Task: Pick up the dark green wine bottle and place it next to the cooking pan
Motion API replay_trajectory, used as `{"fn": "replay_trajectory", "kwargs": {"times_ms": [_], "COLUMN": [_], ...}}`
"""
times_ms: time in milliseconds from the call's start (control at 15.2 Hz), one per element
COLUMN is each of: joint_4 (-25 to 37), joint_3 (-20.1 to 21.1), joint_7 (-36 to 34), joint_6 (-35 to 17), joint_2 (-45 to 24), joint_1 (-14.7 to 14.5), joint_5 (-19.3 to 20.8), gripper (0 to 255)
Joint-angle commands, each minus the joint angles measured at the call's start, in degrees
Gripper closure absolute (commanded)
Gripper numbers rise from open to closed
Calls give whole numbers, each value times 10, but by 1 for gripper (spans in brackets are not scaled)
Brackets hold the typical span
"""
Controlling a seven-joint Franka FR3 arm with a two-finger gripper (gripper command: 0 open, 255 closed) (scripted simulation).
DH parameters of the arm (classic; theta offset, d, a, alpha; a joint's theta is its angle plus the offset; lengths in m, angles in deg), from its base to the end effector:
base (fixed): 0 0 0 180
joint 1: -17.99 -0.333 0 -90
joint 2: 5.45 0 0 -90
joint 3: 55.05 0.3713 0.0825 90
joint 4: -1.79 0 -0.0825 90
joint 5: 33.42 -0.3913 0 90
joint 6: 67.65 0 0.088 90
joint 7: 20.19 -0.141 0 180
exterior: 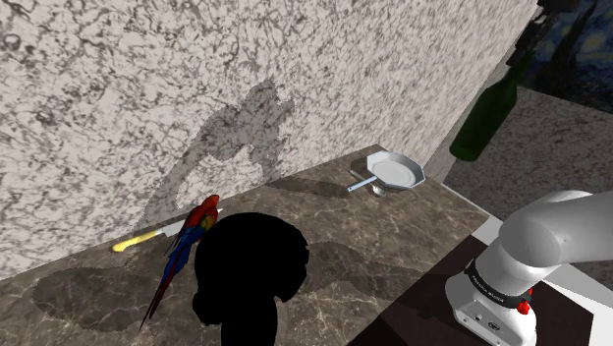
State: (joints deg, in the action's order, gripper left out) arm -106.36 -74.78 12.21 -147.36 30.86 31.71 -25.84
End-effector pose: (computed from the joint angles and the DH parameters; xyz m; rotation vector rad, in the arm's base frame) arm 0.2185 -0.2436 0.7339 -3.1276 -0.0050 -0.1991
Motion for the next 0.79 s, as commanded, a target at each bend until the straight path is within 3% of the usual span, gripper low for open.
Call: {"fn": "replay_trajectory", "kwargs": {"times_ms": [0, 726], "joint_4": [-24, -140], "joint_3": [0, -5], "joint_7": [-1, -4], "joint_6": [-15, -91], "joint_2": [10, 50], "joint_1": [2, 12], "joint_5": [2, 15], "gripper": [255, 255]}}
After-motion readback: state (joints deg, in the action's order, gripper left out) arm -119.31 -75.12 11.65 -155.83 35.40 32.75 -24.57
